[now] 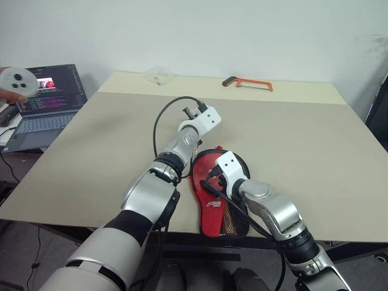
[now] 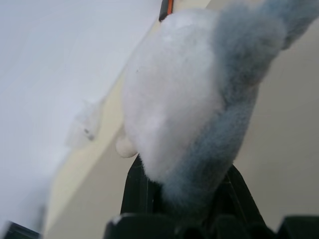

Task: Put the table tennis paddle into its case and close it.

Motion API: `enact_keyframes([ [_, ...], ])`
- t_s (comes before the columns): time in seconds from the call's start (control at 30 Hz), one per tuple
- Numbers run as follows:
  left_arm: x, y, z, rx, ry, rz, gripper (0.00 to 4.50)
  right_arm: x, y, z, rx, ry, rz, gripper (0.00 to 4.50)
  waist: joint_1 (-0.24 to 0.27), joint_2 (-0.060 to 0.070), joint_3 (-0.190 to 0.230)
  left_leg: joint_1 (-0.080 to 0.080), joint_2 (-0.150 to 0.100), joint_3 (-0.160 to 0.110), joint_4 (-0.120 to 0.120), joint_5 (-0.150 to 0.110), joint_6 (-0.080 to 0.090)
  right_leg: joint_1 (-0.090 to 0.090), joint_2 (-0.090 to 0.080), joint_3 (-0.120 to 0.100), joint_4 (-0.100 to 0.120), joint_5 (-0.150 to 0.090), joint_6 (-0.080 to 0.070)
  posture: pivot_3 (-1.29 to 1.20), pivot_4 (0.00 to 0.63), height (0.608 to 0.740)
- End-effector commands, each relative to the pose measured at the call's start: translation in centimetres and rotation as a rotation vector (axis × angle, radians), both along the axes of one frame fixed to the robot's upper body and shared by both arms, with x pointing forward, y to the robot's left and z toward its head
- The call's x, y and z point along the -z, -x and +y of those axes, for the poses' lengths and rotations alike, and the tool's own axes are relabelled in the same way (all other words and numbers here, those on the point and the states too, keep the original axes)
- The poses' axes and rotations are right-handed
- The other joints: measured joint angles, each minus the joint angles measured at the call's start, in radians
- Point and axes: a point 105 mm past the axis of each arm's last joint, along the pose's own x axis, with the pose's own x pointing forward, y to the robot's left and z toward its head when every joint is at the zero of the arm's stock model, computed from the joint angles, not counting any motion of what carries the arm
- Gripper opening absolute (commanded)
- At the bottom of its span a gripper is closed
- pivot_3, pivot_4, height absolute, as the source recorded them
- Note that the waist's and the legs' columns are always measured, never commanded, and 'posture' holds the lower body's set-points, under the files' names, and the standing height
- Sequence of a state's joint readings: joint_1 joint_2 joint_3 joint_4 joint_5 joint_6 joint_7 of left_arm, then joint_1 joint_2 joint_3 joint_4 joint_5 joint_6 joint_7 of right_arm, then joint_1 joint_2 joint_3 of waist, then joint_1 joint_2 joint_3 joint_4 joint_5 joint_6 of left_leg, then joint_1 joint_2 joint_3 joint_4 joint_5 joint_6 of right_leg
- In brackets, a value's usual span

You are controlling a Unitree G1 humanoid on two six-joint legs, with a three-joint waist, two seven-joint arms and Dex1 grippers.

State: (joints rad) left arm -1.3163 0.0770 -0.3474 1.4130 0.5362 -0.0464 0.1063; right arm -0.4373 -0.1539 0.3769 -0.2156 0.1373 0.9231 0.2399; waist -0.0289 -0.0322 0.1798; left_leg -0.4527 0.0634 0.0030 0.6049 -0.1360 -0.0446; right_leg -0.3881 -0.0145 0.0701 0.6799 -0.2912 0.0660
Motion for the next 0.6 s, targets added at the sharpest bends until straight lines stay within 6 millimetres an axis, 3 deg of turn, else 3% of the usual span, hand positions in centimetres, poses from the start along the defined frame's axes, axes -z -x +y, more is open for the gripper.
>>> enact_keyframes([
  [0.03,-4.4,0.2,-2.7,0.08,-0.088,-0.197,0.26,4.1,1.7,-1.0,0.008,0.1,0.161,4.5,0.0,0.0,0.0,0.0,0.0,0.0,0.0,0.0,0.0,0.0,0.0,0.0,0.0,0.0,0.0,0.0,0.15,0.74],
  [0.6,-4.4,3.7,-10.2,0.385,-0.255,-0.415,0.26,4.1,2.8,-0.9,0.032,0.086,0.185,4.5,0.003,0.0,0.0,-0.001,-0.001,0.001,-0.001,-0.001,-0.001,-0.001,-0.001,0.0,-0.001,-0.001,-0.001,0.0,0.15,0.74],
])
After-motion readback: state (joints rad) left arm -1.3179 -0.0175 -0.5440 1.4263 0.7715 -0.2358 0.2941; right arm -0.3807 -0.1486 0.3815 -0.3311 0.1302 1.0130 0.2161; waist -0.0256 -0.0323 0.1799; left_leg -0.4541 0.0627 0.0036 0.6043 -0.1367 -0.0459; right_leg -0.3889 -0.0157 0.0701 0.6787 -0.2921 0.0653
